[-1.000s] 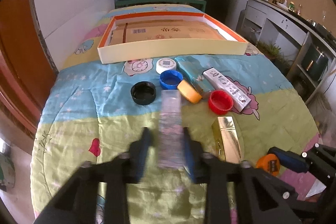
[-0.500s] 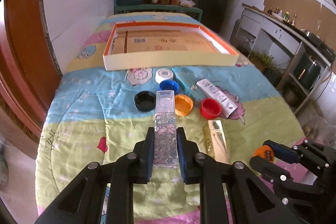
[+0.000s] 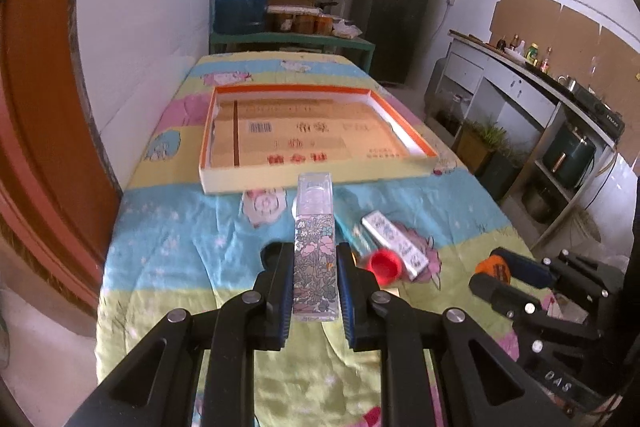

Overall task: Organize rigid objects
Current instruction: 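Lift the glittery bottle with the left tool while the right tool carries the orange tin to the box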

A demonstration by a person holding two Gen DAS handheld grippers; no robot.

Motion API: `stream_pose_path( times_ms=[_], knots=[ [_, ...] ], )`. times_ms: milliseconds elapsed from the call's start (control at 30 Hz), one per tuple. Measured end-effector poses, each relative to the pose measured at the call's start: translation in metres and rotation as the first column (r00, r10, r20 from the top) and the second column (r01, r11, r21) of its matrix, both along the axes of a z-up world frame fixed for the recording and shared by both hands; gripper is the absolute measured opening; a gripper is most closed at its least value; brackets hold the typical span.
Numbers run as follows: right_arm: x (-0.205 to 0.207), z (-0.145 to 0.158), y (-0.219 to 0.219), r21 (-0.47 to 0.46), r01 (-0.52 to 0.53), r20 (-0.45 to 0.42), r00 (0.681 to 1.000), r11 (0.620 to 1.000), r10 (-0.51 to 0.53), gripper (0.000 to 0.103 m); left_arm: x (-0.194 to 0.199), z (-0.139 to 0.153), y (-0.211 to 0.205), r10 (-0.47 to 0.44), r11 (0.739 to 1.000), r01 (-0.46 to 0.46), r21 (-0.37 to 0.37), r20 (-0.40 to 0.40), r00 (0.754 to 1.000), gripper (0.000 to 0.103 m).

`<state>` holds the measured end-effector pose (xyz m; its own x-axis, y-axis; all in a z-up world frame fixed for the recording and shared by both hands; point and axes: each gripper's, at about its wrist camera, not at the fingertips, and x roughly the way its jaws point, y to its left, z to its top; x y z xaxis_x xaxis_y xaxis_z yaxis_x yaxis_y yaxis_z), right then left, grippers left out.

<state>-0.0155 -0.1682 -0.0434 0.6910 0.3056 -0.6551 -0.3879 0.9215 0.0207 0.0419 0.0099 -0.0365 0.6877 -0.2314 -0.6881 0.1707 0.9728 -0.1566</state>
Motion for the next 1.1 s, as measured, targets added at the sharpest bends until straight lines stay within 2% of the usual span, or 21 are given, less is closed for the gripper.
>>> stream_pose_path(
  times_ms=[333, 567, 733, 933, 1100],
  knots=[
    [0.061, 0.036, -0.011, -0.016, -0.022, 0.084, 0.996, 1.0, 0.023, 0.03, 0.064, 0.029, 0.012, 0.013, 1.0, -0.014, 0.023, 0.038, 0.999, 0.02],
    [0.129, 0.048, -0.014, 0.023, -0.051, 0.05, 0.998, 0.998, 0.049, 0.03, 0.122, 0.033, 0.01, 0.027, 0.999, -0.029, 0.046, 0.036, 0.999, 0.02],
    [0.181, 0.043, -0.014, 0.053, -0.043, -0.017, 0.999, 0.998, 0.044, 0.03, 0.16, 0.024, 0.008, 0.05, 0.996, -0.05, 0.069, 0.01, 0.999, 0.02],
    [0.241, 0.027, -0.007, 0.029, -0.018, -0.074, 0.997, 0.999, 0.02, 0.03, 0.199, 0.005, 0.014, 0.087, 0.992, -0.085, 0.089, -0.026, 0.996, 0.02],
    [0.271, 0.01, 0.001, 0.005, -0.012, -0.111, 0.994, 1.0, 0.013, 0.03, 0.224, -0.011, 0.016, 0.1, 0.991, -0.093, 0.099, -0.064, 0.993, 0.02]
  ],
)
